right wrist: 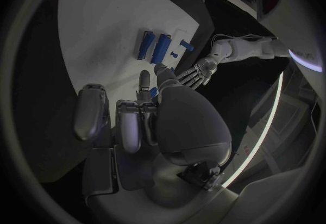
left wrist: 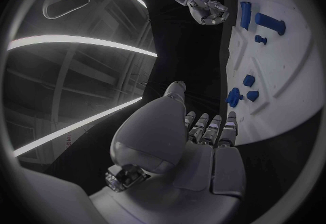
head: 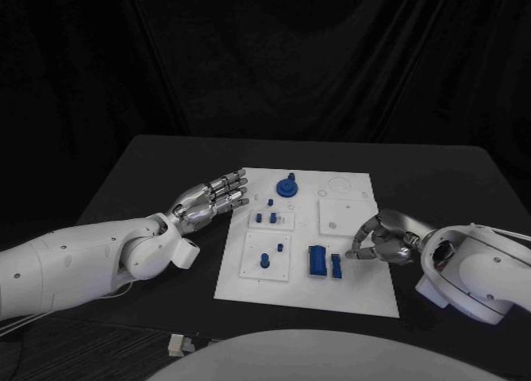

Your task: Assemble the parts on the task board

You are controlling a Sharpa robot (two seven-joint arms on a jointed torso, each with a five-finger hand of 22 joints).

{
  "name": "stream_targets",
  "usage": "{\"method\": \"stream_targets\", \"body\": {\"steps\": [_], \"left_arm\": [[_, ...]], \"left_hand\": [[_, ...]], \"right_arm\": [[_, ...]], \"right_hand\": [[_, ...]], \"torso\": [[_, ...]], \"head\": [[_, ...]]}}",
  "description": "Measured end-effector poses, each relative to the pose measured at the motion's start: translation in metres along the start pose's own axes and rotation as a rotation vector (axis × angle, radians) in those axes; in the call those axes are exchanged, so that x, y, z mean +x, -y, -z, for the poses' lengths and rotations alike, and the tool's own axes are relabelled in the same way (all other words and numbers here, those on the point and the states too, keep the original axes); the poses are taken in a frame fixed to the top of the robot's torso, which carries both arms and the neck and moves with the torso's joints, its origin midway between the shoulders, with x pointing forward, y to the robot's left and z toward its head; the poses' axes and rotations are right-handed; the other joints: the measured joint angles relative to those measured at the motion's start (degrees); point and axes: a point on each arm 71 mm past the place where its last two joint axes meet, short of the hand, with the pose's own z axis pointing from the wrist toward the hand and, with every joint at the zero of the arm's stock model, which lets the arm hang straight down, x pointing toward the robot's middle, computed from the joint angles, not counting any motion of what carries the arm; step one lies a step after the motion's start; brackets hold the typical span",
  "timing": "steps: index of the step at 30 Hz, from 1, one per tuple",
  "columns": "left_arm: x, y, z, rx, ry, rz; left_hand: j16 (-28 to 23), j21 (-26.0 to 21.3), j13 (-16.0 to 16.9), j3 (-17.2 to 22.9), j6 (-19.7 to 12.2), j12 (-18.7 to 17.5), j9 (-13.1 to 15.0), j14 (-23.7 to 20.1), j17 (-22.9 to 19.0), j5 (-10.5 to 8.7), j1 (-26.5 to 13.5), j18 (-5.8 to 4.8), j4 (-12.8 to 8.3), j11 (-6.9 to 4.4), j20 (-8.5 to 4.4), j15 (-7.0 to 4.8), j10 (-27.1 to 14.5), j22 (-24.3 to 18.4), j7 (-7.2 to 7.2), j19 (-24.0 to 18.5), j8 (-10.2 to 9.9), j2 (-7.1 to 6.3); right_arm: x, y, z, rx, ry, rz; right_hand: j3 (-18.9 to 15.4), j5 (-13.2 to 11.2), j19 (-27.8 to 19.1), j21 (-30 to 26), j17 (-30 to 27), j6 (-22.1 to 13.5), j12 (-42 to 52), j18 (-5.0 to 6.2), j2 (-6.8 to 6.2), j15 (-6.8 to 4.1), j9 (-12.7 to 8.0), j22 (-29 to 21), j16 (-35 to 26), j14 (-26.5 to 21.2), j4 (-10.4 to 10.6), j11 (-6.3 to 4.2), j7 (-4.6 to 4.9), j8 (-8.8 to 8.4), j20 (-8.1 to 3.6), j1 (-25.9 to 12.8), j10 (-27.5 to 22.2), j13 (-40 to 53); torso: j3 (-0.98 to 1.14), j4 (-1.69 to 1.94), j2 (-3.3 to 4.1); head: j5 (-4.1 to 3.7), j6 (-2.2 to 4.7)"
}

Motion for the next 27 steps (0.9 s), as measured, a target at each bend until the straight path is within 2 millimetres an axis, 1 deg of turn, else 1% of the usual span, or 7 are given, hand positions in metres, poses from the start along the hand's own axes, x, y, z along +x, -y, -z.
{"method": "stream_targets", "body": {"steps": [8,13,15,16,20,24,27], "left_arm": [[0.000,0.000,0.000,0.000,0.000,0.001],[0.000,-0.001,0.000,-0.001,0.001,0.001],[0.000,-0.001,0.000,-0.001,0.001,0.001],[0.000,-0.001,0.001,-0.001,0.001,0.001],[0.000,-0.001,0.001,-0.002,0.001,0.002],[0.000,-0.002,0.001,-0.002,0.000,0.002],[0.000,-0.002,0.001,-0.003,0.000,0.002]], "left_hand": [[0.0,0.0,0.0,0.0,0.0,0.2,0.0,0.0,0.0,0.00,0.0,0.00,0.0,0.00,0.00,0.00,0.0,0.0,0.00,0.0,0.0,0.00],[0.0,0.0,0.0,0.0,0.0,0.2,0.0,0.0,0.0,0.00,0.0,0.00,0.0,0.00,0.00,0.00,0.0,0.0,0.00,0.0,0.0,0.00],[0.0,0.0,0.0,0.0,0.0,0.2,0.0,0.0,0.0,0.00,0.0,0.00,0.0,0.00,0.00,0.00,0.0,0.0,0.00,0.0,0.0,0.00],[0.0,0.0,0.0,0.0,0.0,0.2,0.0,0.0,0.0,0.00,0.0,0.00,0.0,0.00,0.00,0.00,0.0,0.0,0.00,0.0,0.0,0.00],[0.0,0.0,0.0,0.1,0.0,0.2,0.0,0.0,0.0,0.00,0.0,0.00,-0.1,0.00,0.00,0.00,0.0,0.0,0.00,0.0,0.0,0.00],[0.0,0.0,0.0,0.2,0.0,0.2,0.0,0.0,0.0,0.00,0.0,0.00,-0.2,0.20,0.00,0.00,0.2,0.0,0.00,0.0,0.0,0.00],[0.0,0.0,0.0,0.2,0.0,0.2,0.0,0.0,0.0,0.00,0.0,0.00,-0.2,0.20,0.00,0.00,0.2,0.0,0.00,0.0,0.0,0.00]], "right_arm": [[0.019,0.001,0.004,-0.111,0.040,0.172],[0.029,0.001,0.003,-0.147,0.044,0.237],[0.031,0.001,0.003,-0.157,0.047,0.257],[0.032,0.001,0.002,-0.160,0.048,0.264],[0.034,0.000,0.001,-0.169,0.051,0.285],[0.036,-0.001,-0.001,-0.177,0.056,0.299],[0.036,-0.002,-0.003,-0.181,0.059,0.307]], "right_hand": [[0.5,-4.2,0.0,0.0,0.0,-3.1,0.0,0.00,-2.21,-0.38,2.1,0.0,0.0,0.0,2.8,0.00,-0.21,5.32,0.00,3.9,0.0,0.0],[0.7,-4.2,0.0,0.0,0.0,-3.7,0.0,0.01,-3.91,-0.38,4.8,0.0,0.0,0.0,6.6,-0.20,-0.80,11.20,0.00,5.6,-0.2,0.0],[0.6,-3.4,0.0,0.0,0.0,-4.7,0.0,0.01,-4.58,-0.61,7.2,0.0,0.0,0.0,8.4,-0.36,-1.10,15.08,-0.04,6.2,-0.1,0.0],[0.5,-2.8,0.2,0.0,0.0,-5.8,0.0,0.01,-5.02,-0.83,9.7,0.0,0.0,0.0,9.9,-0.58,-1.37,18.63,-0.20,6.7,0.1,0.0],[0.1,-0.3,0.0,0.0,0.0,-7.5,0.0,0.01,-5.25,-1.20,14.2,0.0,0.0,0.0,11.1,-0.74,-1.92,24.75,-0.37,6.9,-0.1,0.0],[0.1,3.6,0.2,0.0,0.0,-8.5,0.0,0.01,-5.23,-1.24,17.7,0.0,0.0,0.0,11.1,-1.24,-2.33,29.25,-0.61,6.9,0.0,0.0],[0.1,4.9,0.0,0.0,0.0,-8.7,0.0,0.01,-4.73,-1.23,18.5,0.0,0.0,0.0,11.1,-1.44,-2.54,30.09,-0.82,6.4,-0.2,0.0]], "torso": [[-0.01,-0.01,0.00],[-0.01,-0.02,0.03],[-0.01,-0.02,0.04],[-0.01,-0.02,0.07],[-0.01,-0.03,0.07],[-0.01,-0.07,0.06],[-0.01,-0.06,0.03]], "head": [[0.12,0.00],[-0.03,0.00],[-0.08,0.00],[-0.09,0.00],[0.05,0.00],[0.13,0.00],[0.03,0.00]]}}
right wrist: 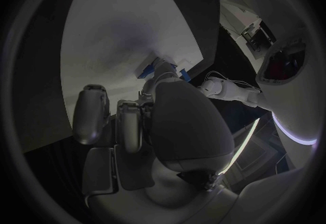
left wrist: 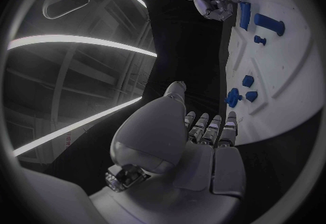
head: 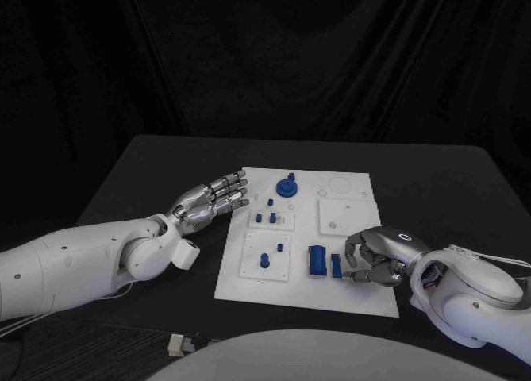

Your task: Assemble the parts on the task board

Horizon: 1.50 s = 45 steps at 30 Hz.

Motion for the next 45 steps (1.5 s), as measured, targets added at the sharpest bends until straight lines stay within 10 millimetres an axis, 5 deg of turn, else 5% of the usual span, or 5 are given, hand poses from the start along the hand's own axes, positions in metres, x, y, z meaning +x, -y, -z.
{"method": "stream_targets", "body": {"steps": [14,29,39,45], "left_arm": [[0.0002,-0.0028,0.0019,-0.005,0.002,0.004],[0.0002,-0.0066,0.0044,-0.012,0.005,0.008],[-0.0003,-0.0070,0.0052,-0.013,0.006,0.008],[-0.0005,-0.0070,0.0055,-0.013,0.007,0.008]], "left_hand": [[0.0,0.0,0.0,0.0,0.0,0.0,0.0,0.0,0.0,0.00,0.0,0.00,0.0,0.00,0.00,0.00,0.0,0.0,0.00,0.0,0.0,0.00],[0.0,0.0,0.0,0.0,-0.2,0.0,0.0,0.0,0.0,0.00,0.0,0.00,0.0,0.21,0.00,0.00,-0.2,0.0,0.21,0.0,0.0,0.00],[0.0,0.0,0.0,0.0,-0.2,0.0,0.0,0.0,0.0,0.00,0.0,0.00,0.0,0.21,0.00,0.00,-0.2,0.0,0.21,0.0,0.0,0.00],[0.0,0.0,0.0,0.0,-0.2,0.0,0.0,0.0,0.0,0.00,0.0,0.00,0.0,0.21,0.00,0.00,-0.2,0.0,0.20,0.0,0.0,0.00]], "right_arm": [[0.0007,-0.0008,-0.0017,-0.005,0.007,0.009],[0.0015,-0.0022,-0.0036,-0.001,0.002,0.008],[0.0026,-0.0047,-0.0073,-0.003,0.000,0.006],[0.0036,-0.0057,-0.0090,-0.002,-0.005,0.000]], "right_hand": [[0.0,6.6,-0.2,-0.2,0.0,-0.2,0.0,0.00,1.27,-0.53,0.5,0.0,0.0,-0.1,0.0,-0.61,-0.20,0.34,-0.21,-2.6,0.2,0.0],[-0.3,5.7,-0.3,-0.7,0.0,2.7,0.0,-0.01,0.61,-0.73,3.2,0.0,0.0,0.1,0.3,-0.62,-0.81,3.63,-0.56,-4.6,0.2,0.0],[0.6,9.4,-0.2,-0.7,0.0,4.1,0.0,0.00,1.45,-1.05,5.8,0.0,0.0,0.0,-0.1,-1.03,-1.17,6.05,-0.61,-3.4,0.2,0.0],[0.9,9.6,-0.2,-0.7,0.0,4.6,0.0,-0.01,1.35,-1.14,6.3,0.0,0.0,0.1,-0.4,-1.03,-1.31,6.44,-0.61,-2.7,0.2,0.0]], "torso": [[0.00,0.07,0.00],[0.00,0.07,0.00],[0.00,0.07,-0.01],[0.00,0.07,0.00]], "head": [[-0.13,0.00],[-0.02,0.00],[0.01,0.00],[-0.01,0.00]]}}
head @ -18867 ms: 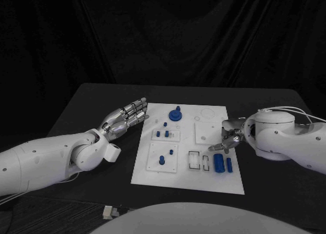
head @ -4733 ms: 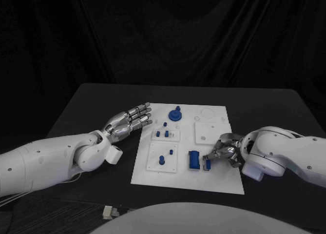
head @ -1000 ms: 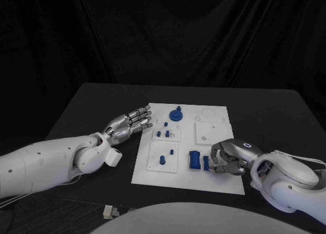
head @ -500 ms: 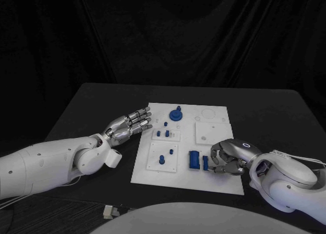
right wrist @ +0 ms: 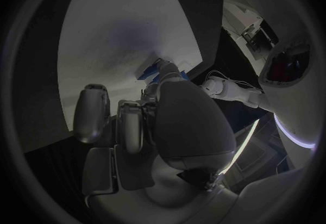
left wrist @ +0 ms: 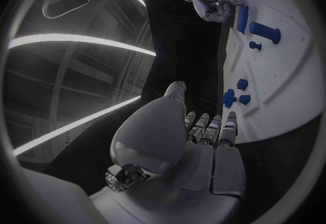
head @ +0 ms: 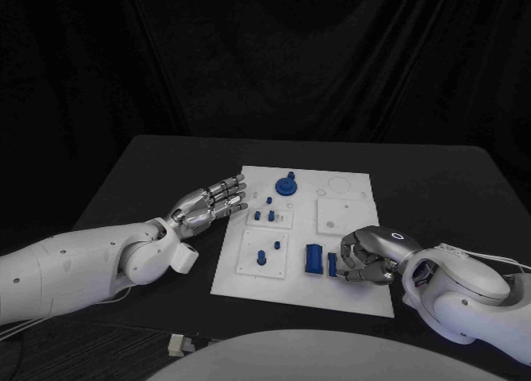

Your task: Assemble the parts on the task board

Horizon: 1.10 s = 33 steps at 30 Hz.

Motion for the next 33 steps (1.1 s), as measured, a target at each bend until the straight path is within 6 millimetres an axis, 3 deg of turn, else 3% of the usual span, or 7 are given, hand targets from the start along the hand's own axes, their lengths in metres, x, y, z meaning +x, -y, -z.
{"method": "stream_targets", "body": {"steps": [6,8,18,27,30,32,33], "left_arm": [[0.000,0.000,0.000,0.000,0.000,0.000],[0.000,0.000,0.000,0.000,0.001,0.000],[-0.001,0.001,0.002,0.010,0.003,0.000],[0.001,0.008,0.014,0.046,0.018,0.001],[0.003,0.013,0.018,0.057,0.031,-0.007],[0.004,0.019,0.018,0.068,0.038,-0.018],[0.005,0.021,0.016,0.074,0.041,-0.023]], "left_hand": [[0.0,0.0,0.0,0.0,0.0,0.0,0.0,0.0,0.0,0.00,0.1,-0.06,0.0,0.00,0.00,0.00,0.0,0.0,0.00,0.0,0.0,0.14],[0.0,0.0,0.0,0.0,0.0,0.0,0.0,0.0,0.0,0.00,0.2,-0.94,-0.3,0.00,0.00,0.00,0.0,0.0,0.00,0.0,0.0,0.22],[0.5,0.3,0.1,0.2,0.7,0.7,0.2,0.0,0.1,0.00,0.2,-0.92,-0.6,0.24,-0.03,0.00,0.2,0.4,0.74,0.0,0.4,0.22],[2.0,1.0,0.7,-0.7,5.7,5.8,0.8,1.6,0.4,-0.23,-0.6,-0.91,0.4,1.00,-0.63,-0.99,3.2,1.2,1.89,1.3,2.0,-0.56],[2.0,1.0,0.9,-1.3,8.9,7.9,1.1,2.0,0.4,-1.08,-1.5,-0.91,2.2,0.73,-1.06,-2.00,4.5,1.1,3.34,1.5,3.0,-0.83],[2.0,1.0,1.0,-2.1,12.6,9.2,1.5,1.8,0.4,-2.45,-2.8,-0.85,4.1,-0.76,-2.45,-3.68,5.9,0.8,5.45,1.2,4.1,-0.95],[2.0,1.0,1.0,-2.6,14.5,9.8,1.6,1.7,0.4,-3.48,-3.7,0.02,4.5,-1.47,-2.93,-4.50,6.4,0.5,6.19,1.0,4.6,-0.80]], "right_arm": [[0.001,0.000,0.000,0.002,-0.006,-0.006],[0.000,-0.001,0.001,0.002,-0.007,-0.009],[-0.002,-0.005,0.013,-0.011,-0.003,-0.028],[-0.028,-0.005,0.023,-0.037,0.090,-0.053],[-0.055,-0.005,0.022,-0.060,0.185,-0.076],[-0.070,-0.005,0.022,-0.083,0.252,-0.106],[-0.075,-0.004,0.022,-0.095,0.283,-0.122]], "right_hand": [[0.3,-0.5,-0.2,-0.3,0.0,0.0,0.0,0.01,-0.37,0.00,0.0,0.0,0.0,0.0,-0.3,0.00,0.00,0.00,-0.20,1.1,0.0,0.0],[0.3,-1.1,-0.2,-0.3,0.0,0.0,0.0,0.01,-0.37,0.00,0.1,0.0,0.0,0.0,-0.7,0.00,0.00,0.00,-0.20,1.6,0.0,0.0],[0.3,-3.8,-0.2,-0.3,0.0,0.0,0.0,0.00,-0.36,0.00,0.3,0.0,0.0,0.0,-0.6,0.01,0.00,0.00,-0.20,2.0,0.0,0.0],[-1.1,-13.1,0.0,0.1,0.0,1.4,0.0,0.01,-1.35,0.00,0.3,0.0,0.0,0.0,0.7,-0.19,0.06,0.48,-0.42,-1.6,-0.2,0.0],[-1.1,-15.8,-0.1,-0.8,0.0,-0.2,0.0,0.01,-1.37,0.00,-2.3,0.0,0.0,0.0,0.7,-0.40,-0.11,-2.52,-0.49,-4.3,0.0,0.0],[-1.0,-17.0,-2.8,-7.5,0.0,-1.4,0.0,0.63,-1.15,-0.16,-6.9,0.0,-1.5,-0.2,0.7,-0.40,-0.14,-7.64,-0.39,-6.8,0.0,0.0],[-0.7,-17.6,-4.9,-13.1,0.0,-0.7,0.0,1.97,-0.85,-0.17,-9.9,0.0,-3.8,-0.2,0.7,-0.40,0.35,-10.58,-0.17,-7.2,0.0,0.0]], "torso": [[0.00,0.01,0.00],[0.00,0.02,0.00],[0.01,0.01,-0.01],[0.01,-0.01,-0.02],[0.00,-0.01,-0.03],[0.00,-0.01,-0.02],[0.00,-0.01,-0.02]], "head": [[-0.07,0.00],[0.01,0.00],[0.16,0.00],[0.23,0.00],[-0.04,0.00],[-0.27,0.00],[-0.36,0.00]]}}
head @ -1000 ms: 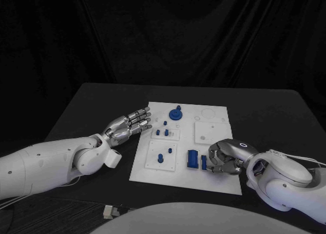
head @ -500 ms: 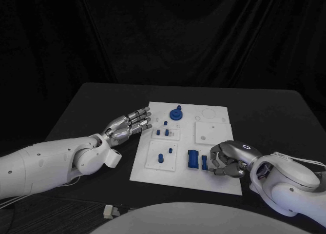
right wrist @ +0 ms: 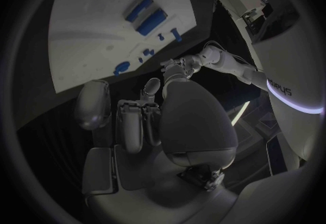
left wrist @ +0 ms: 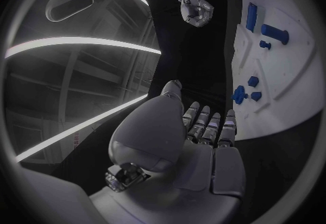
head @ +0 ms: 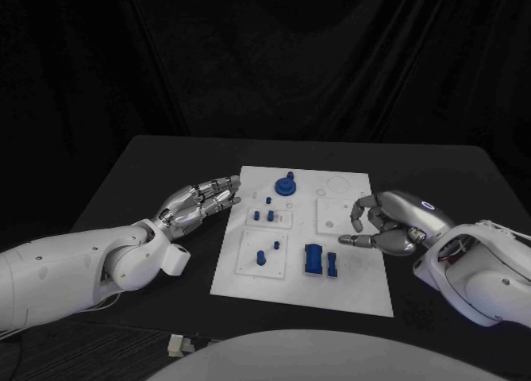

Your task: Assemble the parts on the task board

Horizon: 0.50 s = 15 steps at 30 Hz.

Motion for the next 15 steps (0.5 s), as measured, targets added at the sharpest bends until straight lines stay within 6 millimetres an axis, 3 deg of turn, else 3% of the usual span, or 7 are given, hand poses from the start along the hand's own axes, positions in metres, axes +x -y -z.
{"method": "stream_targets", "body": {"steps": [2,3,5,7,11,14,15], "left_arm": [[0.002,0.004,-0.003,0.012,0.004,-0.013],[0.002,0.005,-0.003,0.013,0.005,-0.015],[0.004,0.006,-0.006,0.019,0.009,-0.026],[0.006,0.006,-0.008,0.022,0.009,-0.035],[0.008,0.007,-0.011,0.026,0.008,-0.050],[0.008,0.006,-0.011,0.023,0.009,-0.051],[0.008,0.007,-0.011,0.022,0.010,-0.051]], "left_hand": [[-0.7,0.0,0.0,-1.0,1.7,-0.3,0.0,-0.8,-0.1,-2.42,-2.0,0.00,0.2,-0.91,-1.05,-0.96,0.1,-0.7,0.26,-0.6,0.1,0.40],[-0.9,-0.1,0.0,-1.1,1.9,-0.3,0.0,-0.9,-0.1,-2.69,-2.2,0.00,0.2,-1.05,-1.32,-1.08,0.1,-0.8,0.26,-0.7,0.1,0.43],[-1.5,-0.4,-0.1,-1.5,2.4,-1.2,0.0,-1.5,-0.3,-3.71,-2.5,-0.01,0.1,-1.42,-2.24,-1.67,-0.1,-1.4,0.05,-1.2,0.1,0.70],[-2.3,-1.1,-0.2,-2.2,2.4,-2.3,-0.1,-2.0,-0.4,-4.74,-3.5,-0.01,0.1,-1.90,-3.14,-2.18,-0.5,-2.5,0.05,-2.1,0.0,1.03],[-2.7,-1.4,-0.3,-2.2,2.1,-3.0,-0.2,-2.2,-0.5,-4.68,-3.5,0.00,0.1,-2.11,-3.54,-2.41,-0.8,-3.2,-0.27,-2.5,-0.5,1.03],[-4.1,-2.2,-1.1,-0.9,-0.4,-5.0,-1.1,-3.0,-0.8,-6.91,-12.0,-0.14,-1.5,-3.00,-4.58,-4.08,-1.6,-5.0,-1.24,-3.6,-2.4,-0.04],[-4.4,-2.3,-1.3,-0.4,-1.2,-5.6,-1.3,-3.2,-0.9,-7.77,-14.9,-1.04,-2.0,-3.52,-4.87,-4.59,-1.9,-5.5,-1.48,-3.9,-2.9,-0.44]], "right_arm": [[-0.010,0.001,-0.003,-0.025,0.069,-0.040],[-0.011,0.001,-0.003,-0.028,0.078,-0.046],[-0.017,0.002,-0.005,-0.050,0.139,-0.088],[-0.022,0.004,-0.006,-0.070,0.196,-0.128],[-0.028,0.009,-0.006,-0.089,0.277,-0.176],[-0.028,0.009,-0.006,-0.089,0.277,-0.177],[-0.028,0.009,-0.007,-0.089,0.276,-0.178]], "right_hand": [[0.1,-0.6,-6.4,-18.3,-7.7,1.0,-5.8,2.80,0.95,1.03,-5.1,-1.9,-10.5,-1.3,-0.1,1.30,0.95,-4.81,1.03,-1.5,0.0,0.0],[0.0,-0.7,-7.3,-21.4,-10.8,1.1,-8.0,3.12,0.97,1.27,-6.1,-3.1,-13.4,-2.2,-0.1,1.64,1.18,-5.66,1.31,-1.5,-0.7,0.0],[-0.3,-0.7,-10.2,-32.9,-29.1,0.7,-23.8,3.91,1.82,2.94,-11.3,-8.8,-31.3,-8.1,-0.1,2.99,2.88,-10.41,2.77,-1.8,-8.3,-7.4],[-0.9,-0.7,-13.5,-40.8,-40.3,-0.7,-46.0,3.91,2.56,5.62,-16.6,-14.4,-45.9,-13.7,-0.1,5.46,5.12,-15.30,4.98,-2.0,-19.6,-23.6],[-1.1,0.1,-20.8,-52.6,-52.3,-3.6,-64.5,3.90,1.64,11.77,-24.3,-25.1,-63.5,-22.9,-0.3,11.23,9.59,-21.01,10.24,-1.9,-29.7,-38.6],[0.8,-1.1,-27.4,-55.1,-56.2,-8.6,-69.1,3.27,2.77,11.13,-28.2,-31.6,-68.0,-30.2,-1.8,11.01,8.83,-24.52,10.03,-9.1,-36.1,-44.4],[1.3,-1.6,-29.4,-55.5,-57.0,-10.2,-69.9,2.49,3.35,10.64,-29.1,-33.3,-68.7,-32.3,-2.4,10.79,8.53,-25.50,9.70,-11.6,-38.0,-45.6]], "torso": [[0.01,0.00,-0.01],[0.01,0.00,-0.01],[0.01,0.00,-0.07],[0.02,-0.01,-0.19],[0.02,-0.12,-0.49],[0.02,-0.13,-0.49],[0.02,-0.14,-0.49]], "head": [[-0.09,0.00],[-0.11,0.00],[-0.02,0.00],[0.16,0.00],[0.46,0.00],[0.47,0.00],[0.44,0.11]]}}
